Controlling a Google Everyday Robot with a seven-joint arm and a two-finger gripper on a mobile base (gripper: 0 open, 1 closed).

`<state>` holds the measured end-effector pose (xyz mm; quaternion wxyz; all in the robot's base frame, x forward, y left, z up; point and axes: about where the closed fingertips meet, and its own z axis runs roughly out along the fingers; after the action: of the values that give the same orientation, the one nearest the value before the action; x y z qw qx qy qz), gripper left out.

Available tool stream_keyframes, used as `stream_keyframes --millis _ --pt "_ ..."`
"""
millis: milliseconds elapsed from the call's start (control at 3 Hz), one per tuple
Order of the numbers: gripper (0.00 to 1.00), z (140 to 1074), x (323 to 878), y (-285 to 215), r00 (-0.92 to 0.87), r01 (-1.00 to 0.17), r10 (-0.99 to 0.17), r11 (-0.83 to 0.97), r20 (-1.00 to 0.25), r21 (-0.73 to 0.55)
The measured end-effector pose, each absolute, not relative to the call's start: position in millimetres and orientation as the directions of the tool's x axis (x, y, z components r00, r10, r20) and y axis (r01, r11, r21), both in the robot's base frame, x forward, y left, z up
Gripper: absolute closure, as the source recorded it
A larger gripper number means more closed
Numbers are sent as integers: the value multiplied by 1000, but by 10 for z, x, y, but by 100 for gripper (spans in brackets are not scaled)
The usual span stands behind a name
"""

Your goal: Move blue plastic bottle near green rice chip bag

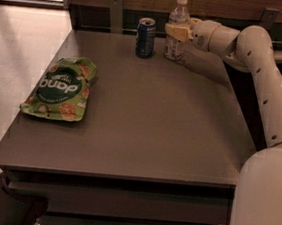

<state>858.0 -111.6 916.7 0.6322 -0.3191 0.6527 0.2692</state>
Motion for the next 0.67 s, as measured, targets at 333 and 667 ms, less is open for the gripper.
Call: stream_keyframes --millis 333,667 --pt "100 9160 8584 -1083 2 -760 -76 648 -997 -51" --pt "100 9164 8583 -1078 1 -760 -75 648 -997 -50"
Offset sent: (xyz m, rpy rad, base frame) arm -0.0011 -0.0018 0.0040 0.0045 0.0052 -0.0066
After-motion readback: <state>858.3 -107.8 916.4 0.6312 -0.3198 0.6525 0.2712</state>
